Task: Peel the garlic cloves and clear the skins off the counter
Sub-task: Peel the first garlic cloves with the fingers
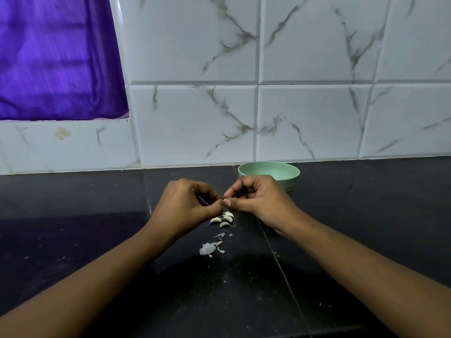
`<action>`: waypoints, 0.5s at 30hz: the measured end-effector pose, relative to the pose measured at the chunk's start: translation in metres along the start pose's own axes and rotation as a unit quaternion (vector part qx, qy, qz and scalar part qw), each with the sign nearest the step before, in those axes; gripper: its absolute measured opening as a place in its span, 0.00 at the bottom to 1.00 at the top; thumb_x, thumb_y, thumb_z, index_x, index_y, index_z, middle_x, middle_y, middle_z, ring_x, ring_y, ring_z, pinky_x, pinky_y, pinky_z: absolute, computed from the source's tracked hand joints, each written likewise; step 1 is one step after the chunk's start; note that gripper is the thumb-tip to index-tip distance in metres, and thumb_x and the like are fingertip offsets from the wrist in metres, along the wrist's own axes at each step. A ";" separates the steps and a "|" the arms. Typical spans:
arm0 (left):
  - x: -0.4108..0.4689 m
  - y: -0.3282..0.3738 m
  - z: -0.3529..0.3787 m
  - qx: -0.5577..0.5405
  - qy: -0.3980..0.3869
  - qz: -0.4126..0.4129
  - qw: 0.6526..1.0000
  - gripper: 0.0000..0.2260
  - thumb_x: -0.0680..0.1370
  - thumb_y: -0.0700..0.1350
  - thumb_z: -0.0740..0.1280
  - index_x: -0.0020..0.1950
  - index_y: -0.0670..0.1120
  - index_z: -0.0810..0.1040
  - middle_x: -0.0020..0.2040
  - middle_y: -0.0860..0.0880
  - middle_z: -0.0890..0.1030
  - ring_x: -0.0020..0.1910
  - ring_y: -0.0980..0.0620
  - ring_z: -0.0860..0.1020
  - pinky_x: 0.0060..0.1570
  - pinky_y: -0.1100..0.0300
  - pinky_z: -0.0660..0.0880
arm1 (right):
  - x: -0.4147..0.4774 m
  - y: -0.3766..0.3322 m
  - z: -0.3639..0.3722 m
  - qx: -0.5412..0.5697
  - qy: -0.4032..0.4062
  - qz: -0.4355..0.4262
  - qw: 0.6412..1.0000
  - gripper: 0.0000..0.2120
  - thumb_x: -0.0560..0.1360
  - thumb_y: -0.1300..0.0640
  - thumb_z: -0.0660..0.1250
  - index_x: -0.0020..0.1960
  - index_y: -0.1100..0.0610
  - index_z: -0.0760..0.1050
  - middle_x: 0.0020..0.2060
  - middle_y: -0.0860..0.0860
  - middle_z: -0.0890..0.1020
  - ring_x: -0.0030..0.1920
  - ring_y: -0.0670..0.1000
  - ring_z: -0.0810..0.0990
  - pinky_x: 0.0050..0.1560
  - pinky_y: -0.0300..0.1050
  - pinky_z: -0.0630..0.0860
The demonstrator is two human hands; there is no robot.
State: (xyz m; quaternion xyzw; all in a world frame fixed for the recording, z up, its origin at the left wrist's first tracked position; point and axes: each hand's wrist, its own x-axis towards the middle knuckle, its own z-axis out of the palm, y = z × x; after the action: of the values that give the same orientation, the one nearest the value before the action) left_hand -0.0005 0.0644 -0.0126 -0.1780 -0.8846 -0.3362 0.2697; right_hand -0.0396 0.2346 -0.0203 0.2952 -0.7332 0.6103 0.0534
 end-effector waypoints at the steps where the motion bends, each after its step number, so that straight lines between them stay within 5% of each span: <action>1: 0.000 0.000 0.001 0.000 0.004 0.000 1.000 0.03 0.69 0.44 0.75 0.35 0.49 0.84 0.29 0.59 0.82 0.30 0.63 0.80 0.32 0.71 0.71 | 0.000 0.001 0.000 0.011 0.000 0.003 1.000 0.09 0.68 0.69 0.73 0.37 0.57 0.79 0.34 0.55 0.81 0.39 0.53 0.80 0.49 0.50 0.80; 7: 0.000 0.000 0.002 -0.034 0.008 -0.032 0.999 0.04 0.70 0.41 0.73 0.36 0.48 0.83 0.28 0.55 0.82 0.29 0.60 0.81 0.32 0.70 0.72 | 0.001 0.004 0.000 0.112 -0.025 0.040 0.993 0.07 0.69 0.73 0.70 0.40 0.62 0.78 0.32 0.53 0.82 0.34 0.47 0.82 0.40 0.40 0.82; 15: 0.002 -0.002 0.002 -0.206 -0.076 -0.140 0.966 0.07 0.76 0.35 0.67 0.38 0.42 0.79 0.27 0.49 0.78 0.23 0.53 0.77 0.24 0.63 0.72 | 0.000 0.002 -0.006 0.157 -0.085 0.087 0.980 0.07 0.72 0.71 0.67 0.43 0.60 0.76 0.33 0.50 0.82 0.36 0.46 0.82 0.37 0.41 0.82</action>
State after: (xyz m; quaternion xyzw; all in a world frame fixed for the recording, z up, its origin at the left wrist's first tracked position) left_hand -0.0039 0.0646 -0.0142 -0.1289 -0.8305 -0.5308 0.1093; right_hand -0.0417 0.2404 -0.0206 0.2860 -0.6531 0.6925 -0.1099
